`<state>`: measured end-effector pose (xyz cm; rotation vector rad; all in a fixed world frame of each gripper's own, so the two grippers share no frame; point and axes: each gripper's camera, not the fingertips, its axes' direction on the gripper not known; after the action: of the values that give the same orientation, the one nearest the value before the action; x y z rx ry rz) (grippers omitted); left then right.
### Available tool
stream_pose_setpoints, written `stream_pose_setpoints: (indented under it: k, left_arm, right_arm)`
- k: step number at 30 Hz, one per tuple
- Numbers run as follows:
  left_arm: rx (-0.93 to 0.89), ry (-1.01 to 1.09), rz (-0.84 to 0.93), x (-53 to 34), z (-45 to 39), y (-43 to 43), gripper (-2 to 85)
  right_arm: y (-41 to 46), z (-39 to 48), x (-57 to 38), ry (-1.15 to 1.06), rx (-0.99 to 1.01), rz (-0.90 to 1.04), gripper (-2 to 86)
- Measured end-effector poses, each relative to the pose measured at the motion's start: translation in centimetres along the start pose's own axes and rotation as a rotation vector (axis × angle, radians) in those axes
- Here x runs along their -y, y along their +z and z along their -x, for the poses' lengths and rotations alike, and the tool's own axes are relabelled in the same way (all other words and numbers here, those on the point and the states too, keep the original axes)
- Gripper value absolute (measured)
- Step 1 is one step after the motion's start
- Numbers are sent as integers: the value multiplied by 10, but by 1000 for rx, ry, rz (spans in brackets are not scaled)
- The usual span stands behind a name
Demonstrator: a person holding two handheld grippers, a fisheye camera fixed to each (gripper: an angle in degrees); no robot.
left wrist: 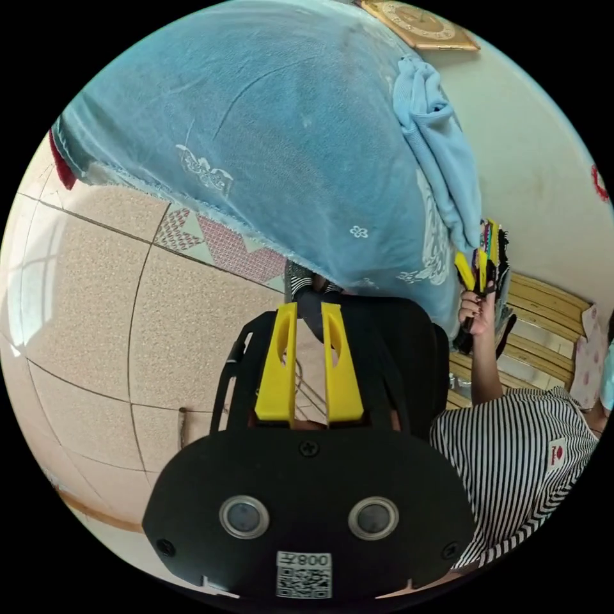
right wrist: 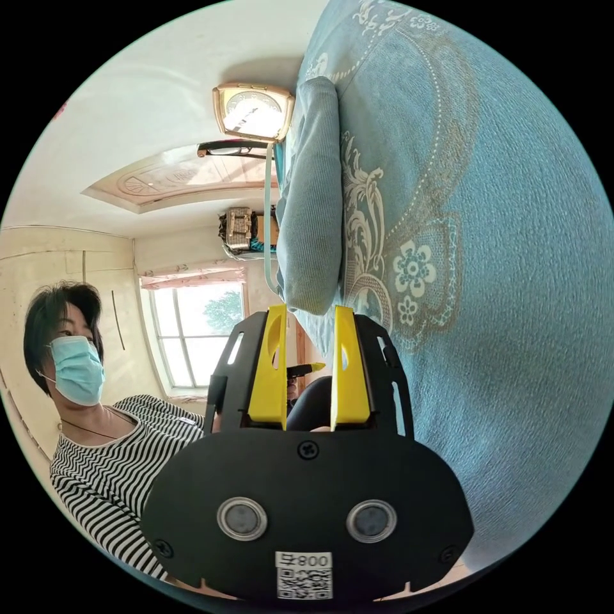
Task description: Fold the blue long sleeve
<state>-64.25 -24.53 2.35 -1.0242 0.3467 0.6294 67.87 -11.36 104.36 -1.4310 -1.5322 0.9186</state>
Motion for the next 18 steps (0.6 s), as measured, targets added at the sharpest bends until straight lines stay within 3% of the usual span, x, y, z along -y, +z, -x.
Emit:
stream_pose_setpoints:
  k: [1,3,4,6,7,9,10,11,12,14,15,17,18]
  left_arm:
    - [127,3,38,0,-4,0,44]
    - [-31,-29,-95,-9,6,-18,21]
    - [-199,-45,-145,-12,20,-24,16]
    - [81,-31,42,-6,10,-13,10]
    - [181,-12,10,-9,-1,-18,9]
    - [-136,-7,-198,-19,10,-41,8]
    - [-119,-50,-144,-16,18,-37,9]
    - [66,9,-18,-10,7,-26,11]
    - [124,18,3,-11,4,-24,12]
    - [-175,-37,-224,-26,23,-45,24]
    - [-209,-63,-230,-27,29,-45,29]
    - [-3,-10,-75,-24,17,-30,57]
    - [-1,7,-69,-24,14,-29,61]
  right_arm:
    - [2,-1,0,-5,-9,1,111]
    - [6,-5,1,-6,-4,2,111]
    - [9,-8,1,-7,3,2,111]
    - [14,-13,1,-9,2,5,111]
    - [19,-17,0,-7,8,9,111]
    - [23,-22,-1,-7,20,12,111]
    - [26,-25,-2,-9,12,13,111]
    - [28,-27,-3,-10,9,13,111]
    - [30,-31,-4,-8,14,13,111]
    - [33,-38,-7,-3,25,8,111]
    - [34,-41,-9,-8,18,6,112]
    - [36,-46,-12,-10,3,2,113]
    - [37,-51,-14,-6,6,1,115]
